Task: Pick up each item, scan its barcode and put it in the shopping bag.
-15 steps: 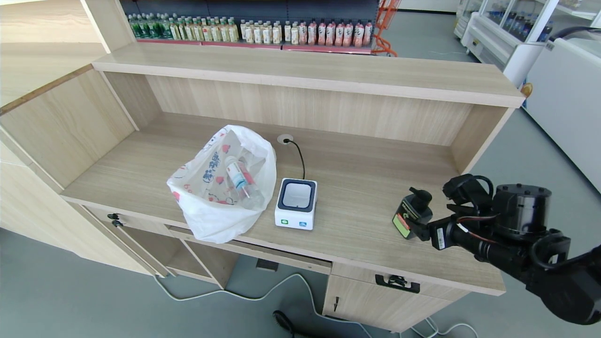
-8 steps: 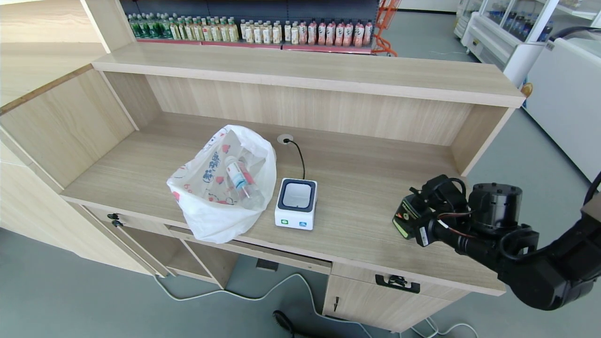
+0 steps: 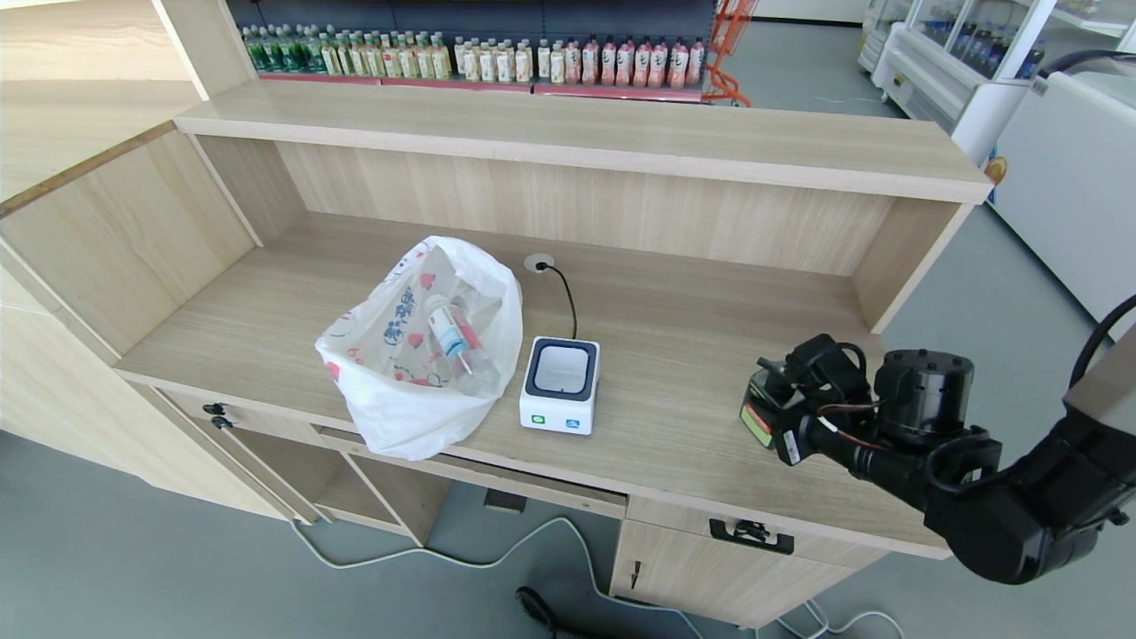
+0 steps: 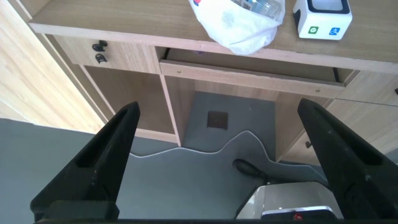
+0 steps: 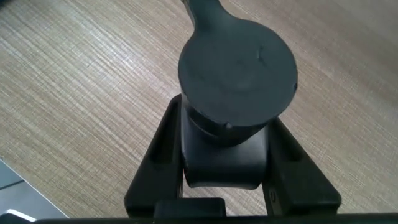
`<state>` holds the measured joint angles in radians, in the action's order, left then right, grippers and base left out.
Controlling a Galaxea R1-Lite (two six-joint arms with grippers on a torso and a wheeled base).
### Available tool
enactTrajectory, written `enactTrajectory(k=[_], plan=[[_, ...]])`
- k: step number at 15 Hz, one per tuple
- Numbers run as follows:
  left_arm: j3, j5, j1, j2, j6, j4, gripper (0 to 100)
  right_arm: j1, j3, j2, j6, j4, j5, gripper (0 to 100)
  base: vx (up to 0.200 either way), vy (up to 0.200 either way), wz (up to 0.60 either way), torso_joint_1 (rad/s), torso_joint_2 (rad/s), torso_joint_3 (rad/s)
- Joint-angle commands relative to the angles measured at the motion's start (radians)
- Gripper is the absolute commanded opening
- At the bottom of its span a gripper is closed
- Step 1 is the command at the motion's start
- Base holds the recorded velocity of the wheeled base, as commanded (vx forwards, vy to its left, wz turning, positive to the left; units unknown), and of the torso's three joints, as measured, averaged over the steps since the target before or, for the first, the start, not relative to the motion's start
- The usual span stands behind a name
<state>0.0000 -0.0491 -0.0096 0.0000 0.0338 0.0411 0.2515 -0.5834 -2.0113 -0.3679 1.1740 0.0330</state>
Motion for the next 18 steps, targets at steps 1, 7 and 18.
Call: enactTrajectory(k=[1, 7, 18], plan=[[0.000, 0.000, 0.000, 0.002, 0.000, 0.000, 100, -0.017, 0.020, 0.020, -0.005, -0.002, -0.002, 0, 0.000, 0.000, 0.00, 0.000, 0.00, 0.000], [0.000, 0.000, 0.000, 0.002, 0.000, 0.000, 100, -0.040, 0.005, 0.077, -0.045, 0.003, -0.005, 0, 0.000, 0.000, 0.00, 0.000, 0.00, 0.000], [0.000, 0.000, 0.000, 0.002, 0.000, 0.000, 100, 0.164, 0.070, 0.758, -1.257, -0.172, 0.538, 0, 0.000, 0.000, 0.00, 0.000, 0.00, 0.000]])
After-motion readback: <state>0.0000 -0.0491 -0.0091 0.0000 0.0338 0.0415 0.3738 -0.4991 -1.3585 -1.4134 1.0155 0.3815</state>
